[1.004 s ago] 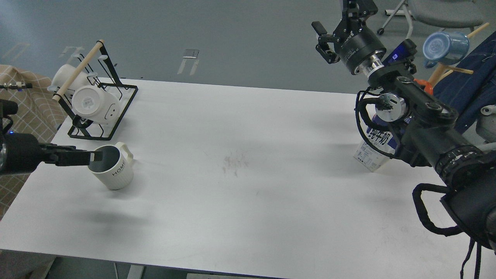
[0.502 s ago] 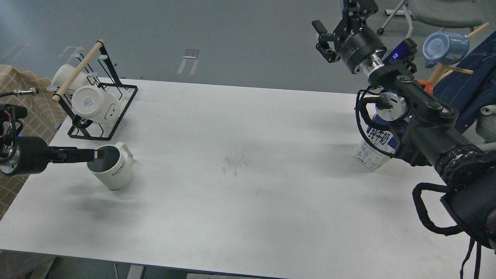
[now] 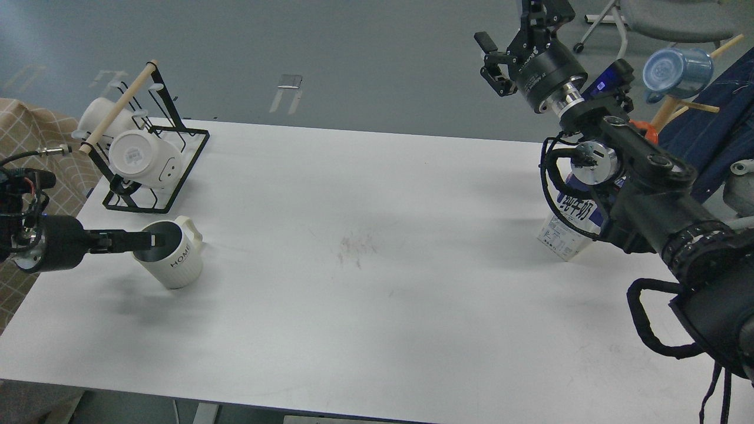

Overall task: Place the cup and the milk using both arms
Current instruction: 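Reach the left gripper to the white mug and grasp it, then lift the white mug with the left gripper toward the table center, then set the mug upright on the table center and open the left gripper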

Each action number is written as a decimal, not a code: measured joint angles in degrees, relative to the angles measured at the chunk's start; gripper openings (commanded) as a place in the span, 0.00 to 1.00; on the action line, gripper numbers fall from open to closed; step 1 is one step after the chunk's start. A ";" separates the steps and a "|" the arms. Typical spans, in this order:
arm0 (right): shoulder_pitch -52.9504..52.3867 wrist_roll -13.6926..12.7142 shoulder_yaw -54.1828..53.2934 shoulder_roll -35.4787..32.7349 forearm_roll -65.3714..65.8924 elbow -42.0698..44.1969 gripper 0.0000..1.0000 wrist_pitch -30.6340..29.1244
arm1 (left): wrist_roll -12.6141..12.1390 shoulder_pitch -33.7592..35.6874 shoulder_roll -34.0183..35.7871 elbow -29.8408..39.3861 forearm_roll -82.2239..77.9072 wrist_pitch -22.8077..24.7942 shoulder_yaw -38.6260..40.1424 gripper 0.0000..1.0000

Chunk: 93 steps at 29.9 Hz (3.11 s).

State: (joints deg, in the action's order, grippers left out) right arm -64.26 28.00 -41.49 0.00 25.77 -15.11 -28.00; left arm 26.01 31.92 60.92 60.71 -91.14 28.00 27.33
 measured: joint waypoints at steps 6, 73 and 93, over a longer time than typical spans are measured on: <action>0.01 0.00 0.00 0.00 -0.01 0.00 1.00 0.00 | -0.18 -0.12 -0.47 -0.10 -0.84 0.00 -0.35 0.58; -1.66 0.00 2.63 0.00 0.07 0.62 1.00 0.00 | -11.69 25.69 -27.55 8.66 -12.04 0.00 -16.50 0.00; -2.42 0.00 2.56 0.00 0.07 0.60 1.00 0.00 | -12.13 29.40 -31.39 1.32 -12.19 0.00 -23.26 0.00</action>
State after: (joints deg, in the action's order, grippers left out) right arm -66.67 28.00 -38.92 0.00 25.83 -14.51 -28.00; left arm 13.89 61.32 29.53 62.03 -103.33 28.00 4.07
